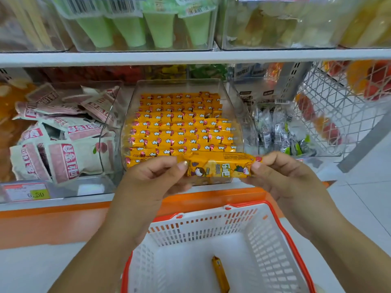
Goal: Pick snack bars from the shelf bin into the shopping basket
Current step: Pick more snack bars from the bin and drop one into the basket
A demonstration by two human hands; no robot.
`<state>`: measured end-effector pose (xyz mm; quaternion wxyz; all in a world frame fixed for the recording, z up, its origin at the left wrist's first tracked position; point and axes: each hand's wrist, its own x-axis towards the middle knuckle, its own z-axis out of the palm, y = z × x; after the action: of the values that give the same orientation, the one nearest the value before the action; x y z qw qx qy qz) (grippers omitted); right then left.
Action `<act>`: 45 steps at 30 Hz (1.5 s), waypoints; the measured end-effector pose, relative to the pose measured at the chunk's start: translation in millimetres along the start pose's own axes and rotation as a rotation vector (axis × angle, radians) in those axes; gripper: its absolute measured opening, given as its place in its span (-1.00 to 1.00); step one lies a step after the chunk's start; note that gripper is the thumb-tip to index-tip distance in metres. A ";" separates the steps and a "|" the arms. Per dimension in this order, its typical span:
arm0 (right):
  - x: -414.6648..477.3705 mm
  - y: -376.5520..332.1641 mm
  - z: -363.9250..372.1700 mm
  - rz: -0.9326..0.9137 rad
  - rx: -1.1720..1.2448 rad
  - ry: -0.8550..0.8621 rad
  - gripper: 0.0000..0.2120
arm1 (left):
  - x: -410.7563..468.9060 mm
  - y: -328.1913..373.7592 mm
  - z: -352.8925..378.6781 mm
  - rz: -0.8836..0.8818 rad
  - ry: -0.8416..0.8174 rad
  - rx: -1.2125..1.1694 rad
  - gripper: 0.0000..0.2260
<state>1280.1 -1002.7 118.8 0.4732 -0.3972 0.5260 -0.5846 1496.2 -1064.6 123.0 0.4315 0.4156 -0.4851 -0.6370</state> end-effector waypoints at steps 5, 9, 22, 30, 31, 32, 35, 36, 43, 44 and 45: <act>-0.9 3.6 6.3 -0.083 0.066 0.036 -0.83 | -1.1 -4.0 8.9 0.050 0.102 -0.051 -0.93; -0.8 1.5 11.6 -0.110 0.070 0.093 -0.80 | -0.1 -2.5 8.6 0.075 0.109 -0.015 -0.85; 3.6 8.3 8.8 -0.038 0.062 -0.004 -0.56 | 1.2 -2.1 -1.7 0.074 0.064 0.029 -0.68; 4.6 3.6 12.0 0.013 0.136 0.009 -0.74 | 2.6 -0.4 -5.3 0.019 0.029 0.017 -0.73; 4.8 3.3 11.6 0.031 0.151 0.000 -0.73 | 2.5 -0.2 -4.4 0.011 0.032 0.011 -0.73; 5.1 3.2 10.8 0.051 0.172 -0.017 -0.71 | 2.7 -0.5 -3.7 0.009 0.038 0.004 -0.75; 3.7 2.3 10.0 0.098 0.208 -0.074 -0.65 | 4.0 0.0 -2.0 0.037 0.086 -0.050 -0.81; 3.1 2.7 10.4 0.096 0.203 -0.082 -0.67 | 4.6 0.1 -1.9 0.047 0.104 -0.073 -0.80; 6.5 5.1 9.3 0.008 0.111 0.001 -0.80 | 6.8 -1.5 -7.8 0.032 -0.041 -0.075 -0.72; 6.5 5.3 8.3 -0.009 0.081 -0.016 -0.78 | 7.2 -2.2 -9.2 0.032 -0.026 -0.050 -0.75; 6.4 6.6 7.2 -0.022 0.057 -0.026 -0.73 | 7.8 -3.1 -10.0 0.034 0.000 -0.022 -0.80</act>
<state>1286.4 -1010.6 113.0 0.4848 -0.3969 0.4983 -0.5993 1503.1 -1074.1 117.3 0.4466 0.4025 -0.4853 -0.6348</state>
